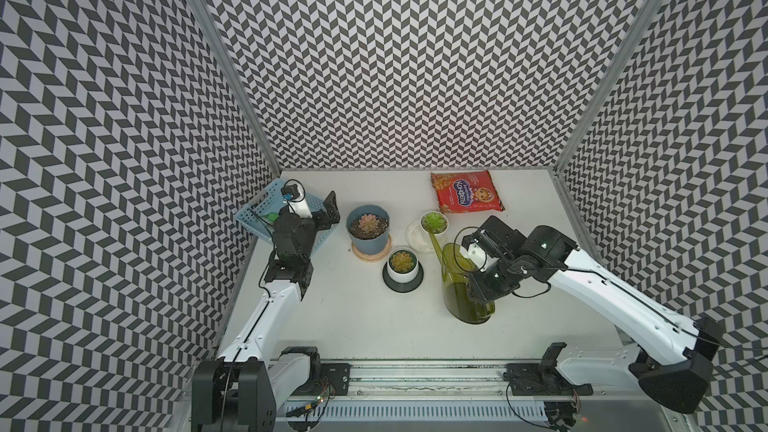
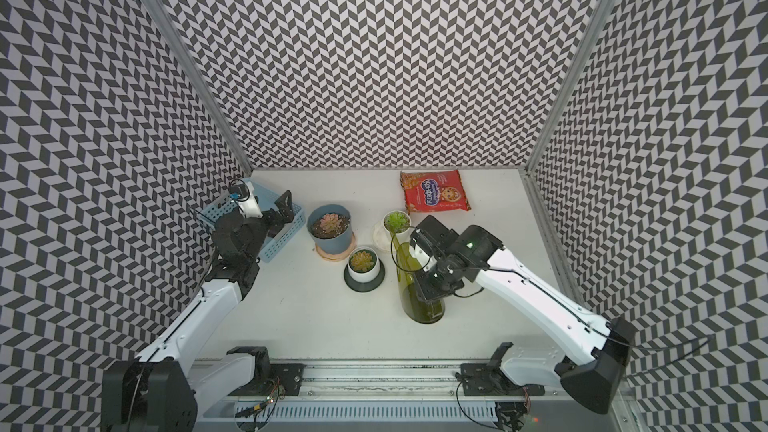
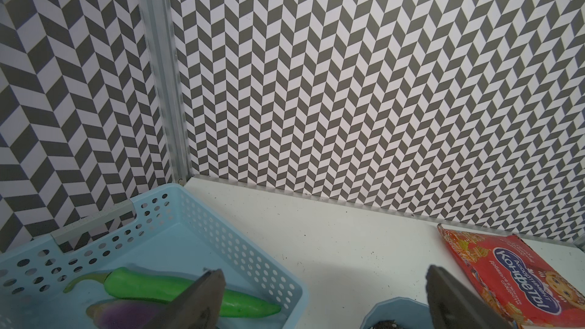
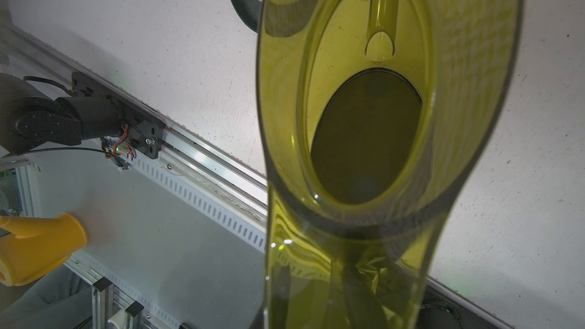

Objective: Water the succulent around the soil edge
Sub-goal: Water the soil of the potted plant with water.

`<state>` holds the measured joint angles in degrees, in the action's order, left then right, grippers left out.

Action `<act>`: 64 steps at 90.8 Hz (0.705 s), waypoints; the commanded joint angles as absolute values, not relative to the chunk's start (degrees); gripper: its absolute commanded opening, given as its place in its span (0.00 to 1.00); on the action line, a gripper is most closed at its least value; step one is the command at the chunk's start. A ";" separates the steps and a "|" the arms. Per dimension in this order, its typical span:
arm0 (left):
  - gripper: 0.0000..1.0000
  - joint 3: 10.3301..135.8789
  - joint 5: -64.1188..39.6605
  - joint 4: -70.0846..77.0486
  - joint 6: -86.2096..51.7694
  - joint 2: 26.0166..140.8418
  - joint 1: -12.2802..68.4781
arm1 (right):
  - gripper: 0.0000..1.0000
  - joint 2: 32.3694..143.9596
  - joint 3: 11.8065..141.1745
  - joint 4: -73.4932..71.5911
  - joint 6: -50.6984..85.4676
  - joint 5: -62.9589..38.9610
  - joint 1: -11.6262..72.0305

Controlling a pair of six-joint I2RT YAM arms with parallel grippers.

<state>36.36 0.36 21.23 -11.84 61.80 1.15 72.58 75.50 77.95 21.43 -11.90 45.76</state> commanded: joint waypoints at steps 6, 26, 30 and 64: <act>1.00 37.42 0.45 21.88 -11.39 61.02 1.49 | 0.00 71.36 76.04 76.01 21.55 -11.42 45.48; 1.00 37.52 0.27 21.88 -11.59 61.02 1.49 | 0.00 68.70 74.53 75.94 23.13 -11.44 45.52; 1.00 37.53 0.19 21.88 -11.56 60.93 1.49 | 0.00 68.38 74.40 75.95 23.30 -11.43 45.53; 1.00 37.53 0.57 21.72 -11.69 60.76 1.54 | 0.00 66.93 73.15 75.98 22.60 -14.53 45.77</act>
